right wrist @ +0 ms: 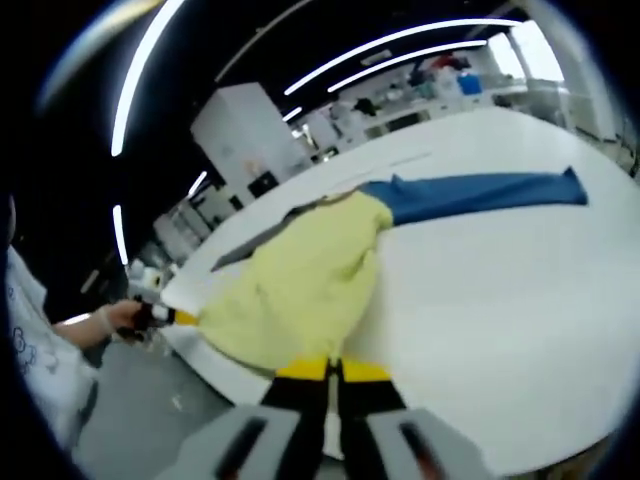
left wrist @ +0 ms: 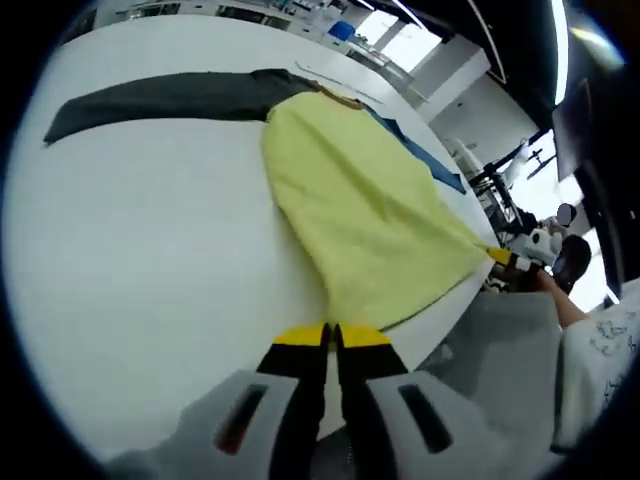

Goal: Fold the garment on the visible template until the final outline fits inside the template.

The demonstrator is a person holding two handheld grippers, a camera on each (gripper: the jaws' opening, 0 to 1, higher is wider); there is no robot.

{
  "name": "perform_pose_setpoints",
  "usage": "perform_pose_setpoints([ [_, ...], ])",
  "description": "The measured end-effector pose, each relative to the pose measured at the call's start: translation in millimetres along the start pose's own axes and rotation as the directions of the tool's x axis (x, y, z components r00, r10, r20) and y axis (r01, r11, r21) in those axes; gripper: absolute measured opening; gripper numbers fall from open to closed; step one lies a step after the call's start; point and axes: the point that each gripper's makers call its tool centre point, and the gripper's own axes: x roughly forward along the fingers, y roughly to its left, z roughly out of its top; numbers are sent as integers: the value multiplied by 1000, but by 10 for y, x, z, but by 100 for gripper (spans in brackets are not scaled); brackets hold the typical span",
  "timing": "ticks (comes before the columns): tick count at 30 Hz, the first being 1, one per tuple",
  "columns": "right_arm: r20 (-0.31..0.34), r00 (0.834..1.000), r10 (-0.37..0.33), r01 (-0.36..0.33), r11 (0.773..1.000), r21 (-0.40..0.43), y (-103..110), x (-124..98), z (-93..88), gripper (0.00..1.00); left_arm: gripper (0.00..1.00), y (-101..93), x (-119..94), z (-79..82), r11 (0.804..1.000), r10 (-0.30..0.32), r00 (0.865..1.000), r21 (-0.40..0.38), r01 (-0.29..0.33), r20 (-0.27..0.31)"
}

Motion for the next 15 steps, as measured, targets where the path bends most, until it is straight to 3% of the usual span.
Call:
perform_pose_setpoints([
  [8, -85, 996, 0, 2, 1000, 30, -39, -19, -278, 0, 0, -9, -25, -138, 999, 14, 1000, -50, -15, -19],
  [15, -123, 992, -8, 12, 999, 29, -78, 19, -347, 0, 0, -9, -30, -167, 998, 26, 999, -60, -28, -29],
])
